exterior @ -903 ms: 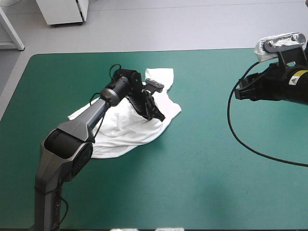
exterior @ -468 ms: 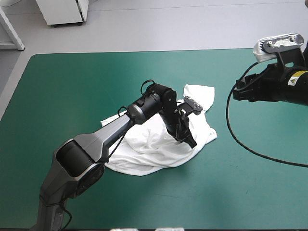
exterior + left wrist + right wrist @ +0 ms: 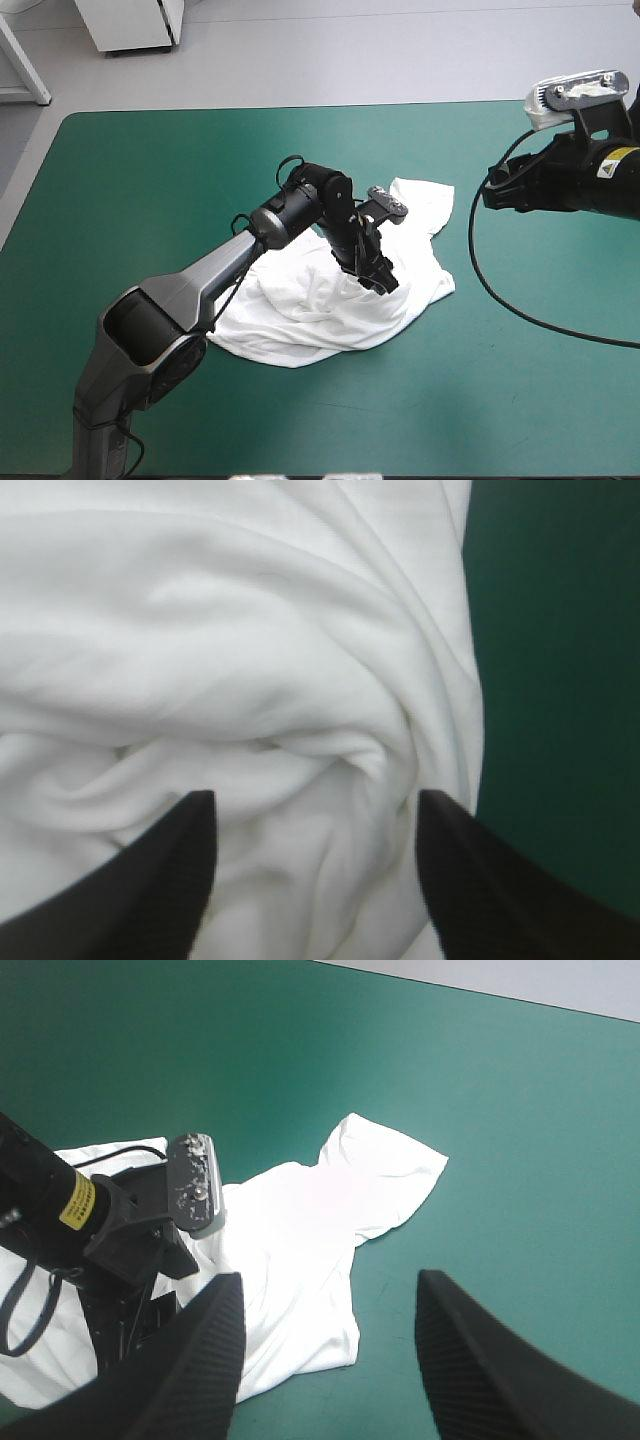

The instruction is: Fold the cloth

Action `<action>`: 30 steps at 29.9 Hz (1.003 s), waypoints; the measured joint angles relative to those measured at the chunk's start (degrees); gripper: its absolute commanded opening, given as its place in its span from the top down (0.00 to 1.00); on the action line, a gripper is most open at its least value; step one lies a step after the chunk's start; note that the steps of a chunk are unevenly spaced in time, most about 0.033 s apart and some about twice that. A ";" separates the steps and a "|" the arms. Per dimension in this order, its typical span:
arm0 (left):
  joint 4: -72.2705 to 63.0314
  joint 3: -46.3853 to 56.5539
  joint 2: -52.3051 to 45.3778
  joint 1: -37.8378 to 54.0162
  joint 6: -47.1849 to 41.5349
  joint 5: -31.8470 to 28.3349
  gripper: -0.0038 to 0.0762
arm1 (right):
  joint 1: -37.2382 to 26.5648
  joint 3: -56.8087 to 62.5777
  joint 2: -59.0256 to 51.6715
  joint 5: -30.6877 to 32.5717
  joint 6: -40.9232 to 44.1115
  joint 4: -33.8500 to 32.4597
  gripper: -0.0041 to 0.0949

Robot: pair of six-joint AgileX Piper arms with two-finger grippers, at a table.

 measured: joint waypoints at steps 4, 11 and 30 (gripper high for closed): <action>2.81 -0.27 -3.75 2.08 -2.17 0.07 0.27 | 0.00 0.00 0.00 0.00 -0.66 -0.03 0.47; 14.01 1.94 -21.37 5.73 -6.42 0.35 0.27 | 0.07 0.00 0.00 0.61 -1.54 -1.21 0.47; 19.58 41.78 -49.95 22.36 -8.21 1.08 0.27 | 0.07 0.00 0.00 0.61 -1.06 -6.97 0.47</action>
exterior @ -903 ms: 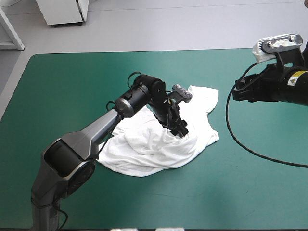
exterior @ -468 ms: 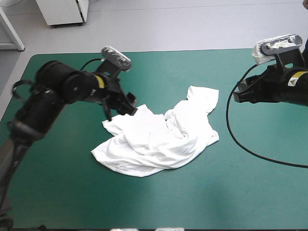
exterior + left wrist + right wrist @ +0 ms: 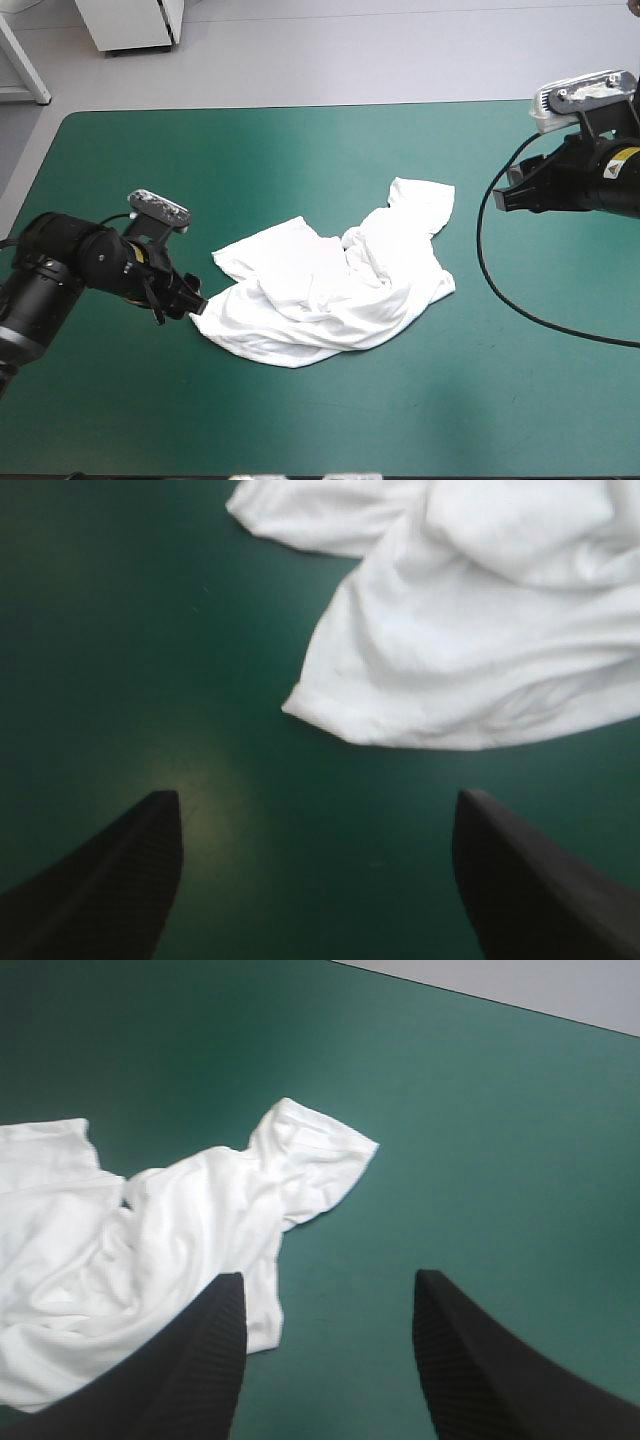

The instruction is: Fold the cloth

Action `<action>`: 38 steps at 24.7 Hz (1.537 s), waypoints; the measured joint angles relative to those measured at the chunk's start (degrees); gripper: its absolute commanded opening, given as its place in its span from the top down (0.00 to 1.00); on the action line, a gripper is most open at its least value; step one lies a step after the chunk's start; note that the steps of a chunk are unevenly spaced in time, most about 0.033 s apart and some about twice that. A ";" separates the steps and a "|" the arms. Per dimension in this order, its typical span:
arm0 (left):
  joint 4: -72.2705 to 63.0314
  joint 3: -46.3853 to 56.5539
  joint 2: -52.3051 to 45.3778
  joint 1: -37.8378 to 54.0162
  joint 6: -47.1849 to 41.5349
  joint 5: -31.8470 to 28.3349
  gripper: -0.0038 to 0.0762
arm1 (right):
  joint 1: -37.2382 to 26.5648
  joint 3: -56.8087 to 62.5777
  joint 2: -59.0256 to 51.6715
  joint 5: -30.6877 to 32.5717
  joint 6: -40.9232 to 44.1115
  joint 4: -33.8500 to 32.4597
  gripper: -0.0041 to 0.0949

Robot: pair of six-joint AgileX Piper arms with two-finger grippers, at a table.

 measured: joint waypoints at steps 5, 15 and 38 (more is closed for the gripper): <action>-0.04 3.48 5.39 0.00 0.38 -0.74 0.27 | 0.00 0.00 0.38 0.00 -0.13 -5.18 0.47; -0.13 3.54 21.01 0.00 1.68 -9.47 0.27 | 0.00 0.00 1.31 0.00 -0.24 -5.39 0.47; -7.58 2.26 30.10 4.48 6.73 -12.51 0.96 | 0.09 24.05 17.19 -9.73 -4.68 3.82 0.47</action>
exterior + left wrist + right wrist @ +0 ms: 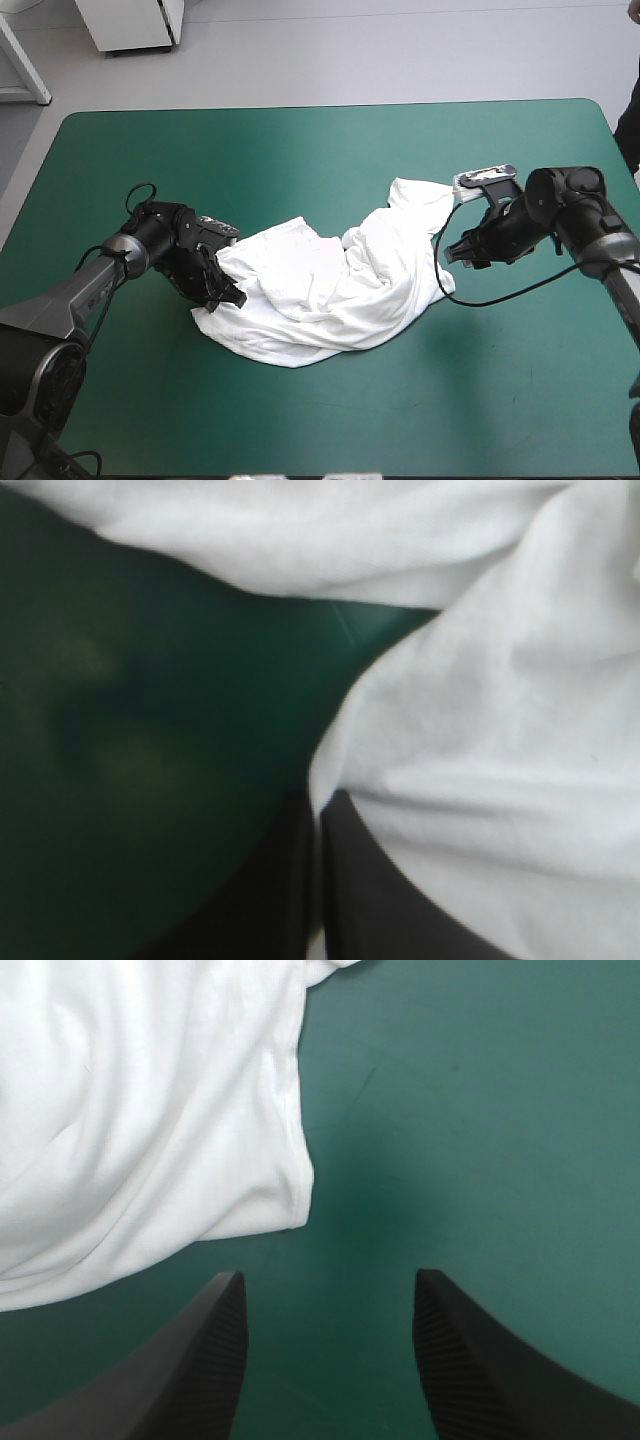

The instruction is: Fold the cloth

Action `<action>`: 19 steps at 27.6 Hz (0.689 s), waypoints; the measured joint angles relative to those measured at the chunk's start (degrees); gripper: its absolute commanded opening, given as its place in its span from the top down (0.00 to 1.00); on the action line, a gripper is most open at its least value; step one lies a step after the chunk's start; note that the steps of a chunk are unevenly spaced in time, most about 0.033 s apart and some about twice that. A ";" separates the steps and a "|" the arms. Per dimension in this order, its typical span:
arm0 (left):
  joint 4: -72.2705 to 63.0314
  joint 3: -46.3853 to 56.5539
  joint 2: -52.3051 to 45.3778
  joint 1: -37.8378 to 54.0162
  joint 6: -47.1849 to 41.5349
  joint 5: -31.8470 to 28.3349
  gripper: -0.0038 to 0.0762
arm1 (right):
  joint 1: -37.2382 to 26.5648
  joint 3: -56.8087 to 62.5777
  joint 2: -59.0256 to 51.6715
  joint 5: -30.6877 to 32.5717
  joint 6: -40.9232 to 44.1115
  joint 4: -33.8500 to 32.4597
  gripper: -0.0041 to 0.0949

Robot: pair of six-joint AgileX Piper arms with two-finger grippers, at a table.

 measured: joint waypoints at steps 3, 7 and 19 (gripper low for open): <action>0.00 0.00 0.00 0.00 0.11 0.00 0.96 | 1.10 0.00 4.04 -0.20 -0.93 0.69 0.47; 0.00 0.00 0.06 0.00 0.18 0.00 0.96 | 3.03 0.00 7.01 -1.24 -1.44 0.95 0.47; -0.21 -0.04 0.06 0.07 0.52 0.00 0.96 | 6.98 0.00 16.68 -2.95 1.73 -3.49 0.47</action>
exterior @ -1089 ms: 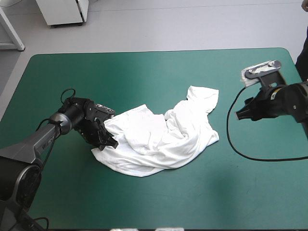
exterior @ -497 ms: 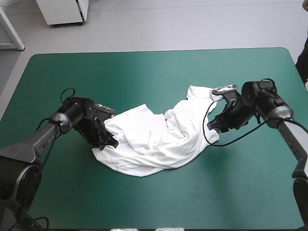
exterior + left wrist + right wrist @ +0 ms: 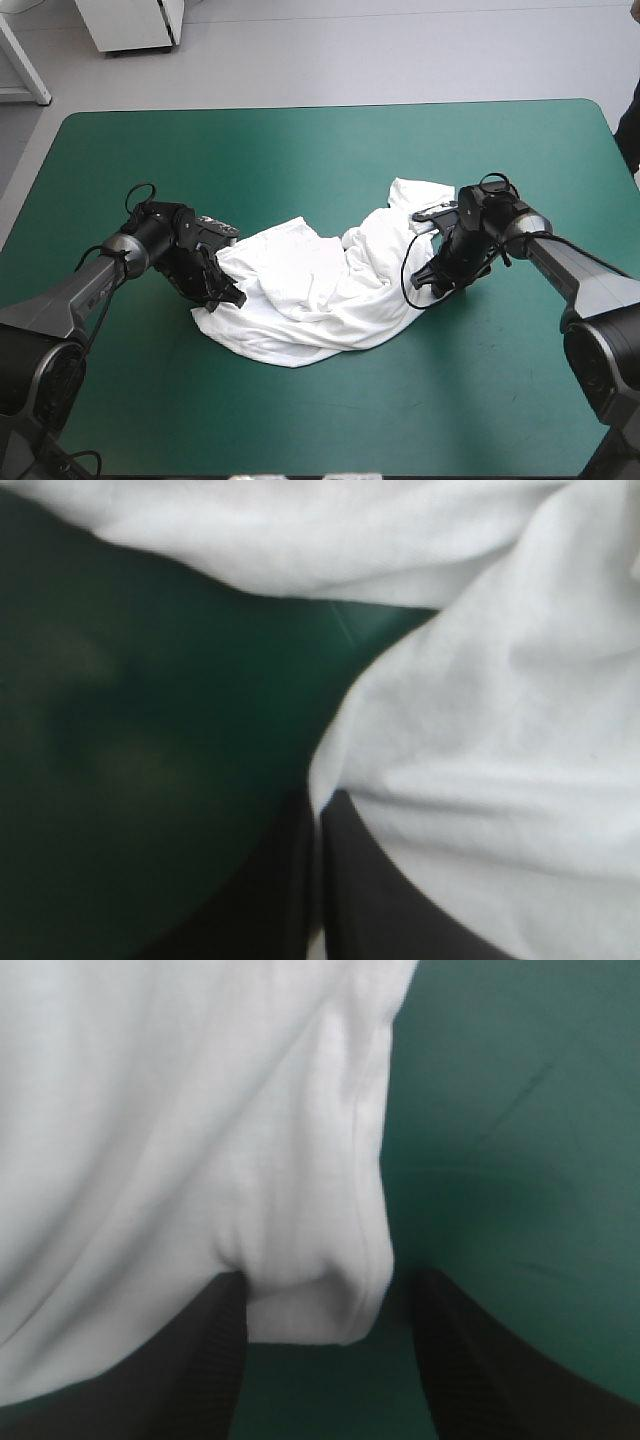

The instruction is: Fold the cloth

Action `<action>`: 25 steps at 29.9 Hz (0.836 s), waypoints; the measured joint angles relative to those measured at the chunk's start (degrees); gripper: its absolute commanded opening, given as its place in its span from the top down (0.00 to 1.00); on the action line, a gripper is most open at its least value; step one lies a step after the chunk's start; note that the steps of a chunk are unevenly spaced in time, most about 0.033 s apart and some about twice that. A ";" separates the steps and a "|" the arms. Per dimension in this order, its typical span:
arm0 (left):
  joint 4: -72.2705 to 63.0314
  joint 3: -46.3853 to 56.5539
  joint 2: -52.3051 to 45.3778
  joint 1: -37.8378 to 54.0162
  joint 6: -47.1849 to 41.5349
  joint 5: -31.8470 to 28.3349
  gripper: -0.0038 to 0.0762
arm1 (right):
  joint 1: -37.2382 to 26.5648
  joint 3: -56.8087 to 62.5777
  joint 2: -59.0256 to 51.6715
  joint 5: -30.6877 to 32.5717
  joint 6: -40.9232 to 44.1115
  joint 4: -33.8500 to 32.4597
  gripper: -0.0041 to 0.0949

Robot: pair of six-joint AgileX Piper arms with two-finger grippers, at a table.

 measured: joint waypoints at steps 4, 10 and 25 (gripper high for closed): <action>-0.02 0.00 0.05 0.00 0.06 -0.08 0.96 | 0.00 -0.36 1.03 0.07 0.38 -0.23 0.50; -0.02 0.00 0.06 0.00 0.12 -0.13 0.96 | -0.06 -1.39 2.82 1.50 0.10 1.16 0.95; -1.84 -3.38 -3.79 -0.17 0.29 6.06 0.96 | 1.05 -5.82 2.52 7.44 -0.19 2.85 0.97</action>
